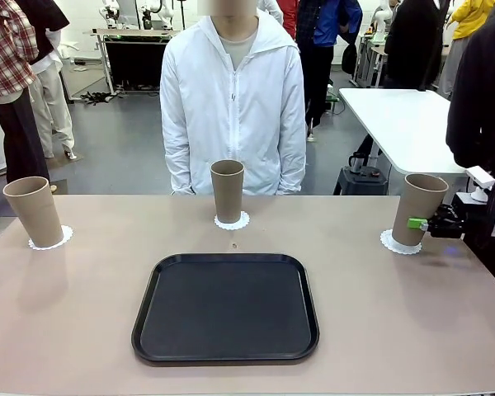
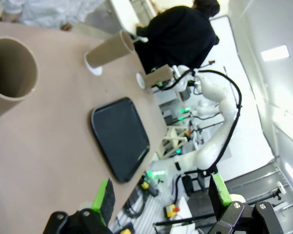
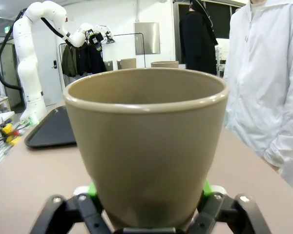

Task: Place coasters on the table and set cups on them.
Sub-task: Take one Reusable plastic cup from the Flat Tray and place it on a coaster set by the human.

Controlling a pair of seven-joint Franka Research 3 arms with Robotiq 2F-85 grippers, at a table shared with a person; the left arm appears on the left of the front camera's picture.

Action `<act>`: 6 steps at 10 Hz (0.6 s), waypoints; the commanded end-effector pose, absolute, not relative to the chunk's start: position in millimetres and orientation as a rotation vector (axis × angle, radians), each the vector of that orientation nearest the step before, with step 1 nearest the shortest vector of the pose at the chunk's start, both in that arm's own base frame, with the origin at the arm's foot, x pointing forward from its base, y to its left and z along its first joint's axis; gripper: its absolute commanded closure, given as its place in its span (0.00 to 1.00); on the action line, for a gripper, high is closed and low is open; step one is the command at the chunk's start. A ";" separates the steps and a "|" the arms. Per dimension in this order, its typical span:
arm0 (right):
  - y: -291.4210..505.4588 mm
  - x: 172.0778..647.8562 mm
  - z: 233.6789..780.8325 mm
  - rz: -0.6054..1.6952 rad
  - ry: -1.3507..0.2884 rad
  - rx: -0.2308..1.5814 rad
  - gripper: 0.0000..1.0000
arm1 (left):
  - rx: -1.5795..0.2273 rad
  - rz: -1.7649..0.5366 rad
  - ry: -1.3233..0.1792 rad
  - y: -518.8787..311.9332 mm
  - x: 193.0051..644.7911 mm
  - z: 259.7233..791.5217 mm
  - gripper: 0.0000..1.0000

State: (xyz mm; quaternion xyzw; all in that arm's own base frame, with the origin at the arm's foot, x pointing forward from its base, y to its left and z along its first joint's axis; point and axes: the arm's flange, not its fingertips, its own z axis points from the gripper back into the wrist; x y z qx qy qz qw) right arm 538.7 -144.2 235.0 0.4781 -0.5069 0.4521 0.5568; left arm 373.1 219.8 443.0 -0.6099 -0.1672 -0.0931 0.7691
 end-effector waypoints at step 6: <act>-140.4 555.2 222.3 1.064 -1.178 1.172 0.18 | -1.323 -0.192 -0.363 219.6 372.1 444.1 0.00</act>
